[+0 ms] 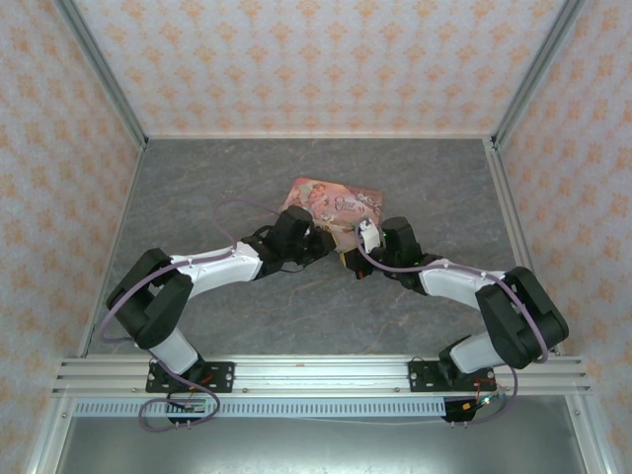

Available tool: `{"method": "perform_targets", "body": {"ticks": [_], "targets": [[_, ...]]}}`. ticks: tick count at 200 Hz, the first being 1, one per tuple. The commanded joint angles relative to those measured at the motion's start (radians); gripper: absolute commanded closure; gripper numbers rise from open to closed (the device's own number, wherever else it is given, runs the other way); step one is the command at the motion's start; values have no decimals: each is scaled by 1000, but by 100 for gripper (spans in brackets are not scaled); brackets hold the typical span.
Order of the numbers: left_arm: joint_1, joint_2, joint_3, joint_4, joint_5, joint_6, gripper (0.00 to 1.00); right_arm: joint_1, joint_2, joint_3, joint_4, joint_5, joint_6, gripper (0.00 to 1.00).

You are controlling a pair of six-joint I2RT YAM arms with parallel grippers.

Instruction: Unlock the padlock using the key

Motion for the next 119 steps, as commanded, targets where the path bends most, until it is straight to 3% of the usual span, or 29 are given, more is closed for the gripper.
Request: {"method": "perform_targets", "body": {"ticks": [1, 119], "targets": [[-3, -45, 29, 20, -6, 6, 88, 5, -35, -14, 53, 18, 6, 100], [-3, -37, 29, 20, -3, 7, 88, 14, -34, -7, 73, 6, 13, 100]]}}
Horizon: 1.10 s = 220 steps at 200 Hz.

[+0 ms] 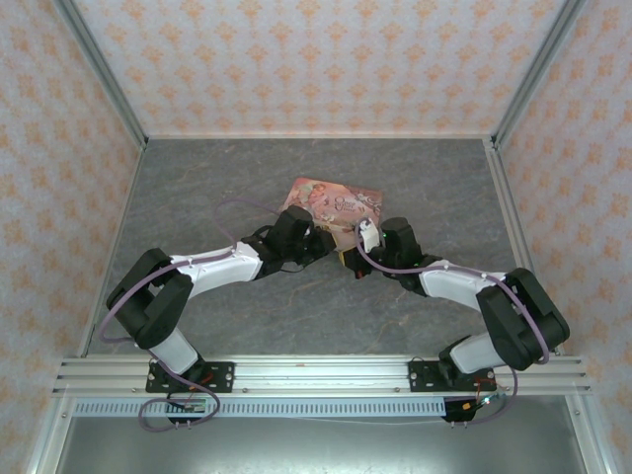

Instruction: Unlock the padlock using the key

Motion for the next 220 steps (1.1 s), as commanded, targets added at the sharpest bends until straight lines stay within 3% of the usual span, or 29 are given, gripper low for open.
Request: {"method": "perform_targets", "body": {"ticks": [1, 138, 220], "targets": [[-3, -37, 28, 21, -3, 7, 88, 5, -28, -4, 43, 8, 4, 100], [-4, -31, 23, 54, 23, -15, 88, 26, 19, 29, 48, 44, -7, 100], [-5, -31, 23, 54, 26, -21, 88, 26, -10, 8, 156, 48, 39, 100]]}}
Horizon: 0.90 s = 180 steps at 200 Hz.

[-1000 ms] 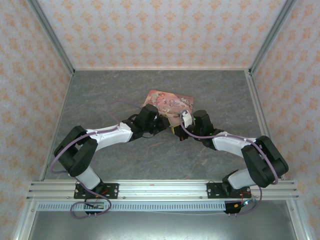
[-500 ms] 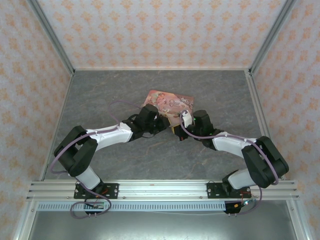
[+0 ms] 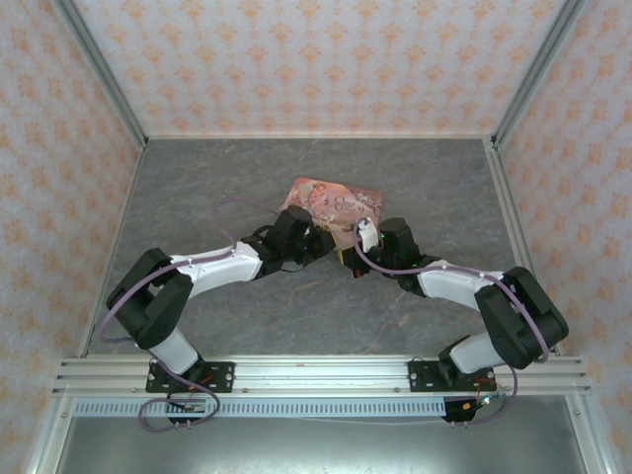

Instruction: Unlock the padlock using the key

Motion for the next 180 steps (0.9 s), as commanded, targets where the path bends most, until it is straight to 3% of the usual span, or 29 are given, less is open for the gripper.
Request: {"method": "perform_targets", "body": {"ticks": [1, 63, 180], "targets": [[-7, -32, 22, 50, 24, -10, 88, 8, -19, 6, 128, 9, 25, 100], [-7, -38, 3, 60, 21, -19, 88, 6, -27, 3, 182, -34, 58, 100], [-10, -45, 22, 8, 22, -53, 89, 29, -87, -26, 147, 83, -106, 100]]}}
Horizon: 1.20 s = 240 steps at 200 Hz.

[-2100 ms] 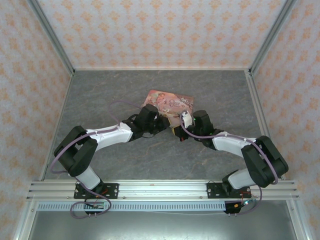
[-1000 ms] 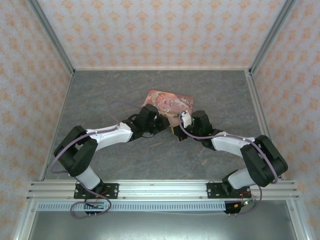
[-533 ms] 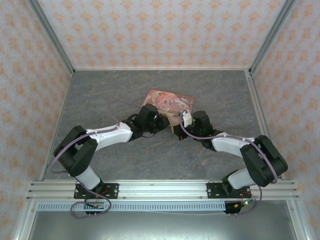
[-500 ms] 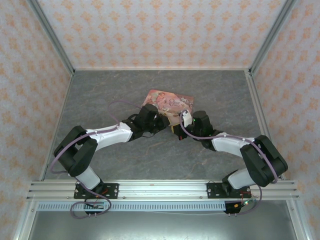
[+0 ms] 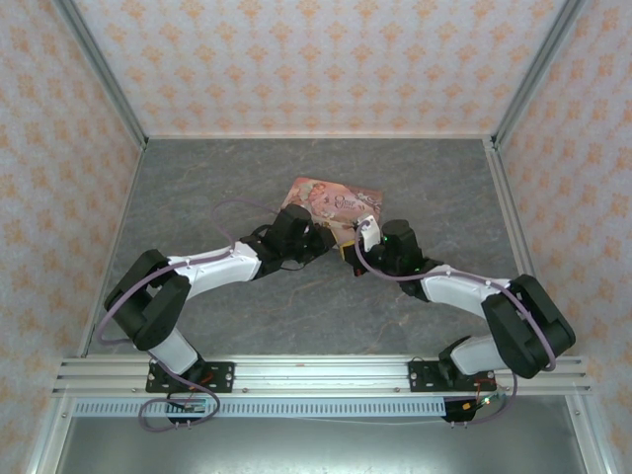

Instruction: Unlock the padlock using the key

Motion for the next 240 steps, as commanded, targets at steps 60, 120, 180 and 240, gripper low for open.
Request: {"method": "perform_targets", "body": {"ticks": [60, 120, 180, 240], "targets": [[-12, -26, 21, 10, 43, -41, 89, 17, -6, -3, 130, 1, -31, 100], [-15, -20, 32, 9, 52, -46, 90, 19, 27, -1, 185, -15, -7, 100], [-19, -6, 32, 31, 66, -61, 89, 18, 50, 6, 224, -23, 10, 100], [-21, -4, 41, 11, 79, -52, 89, 18, 74, 27, 245, -12, -8, 100]]}}
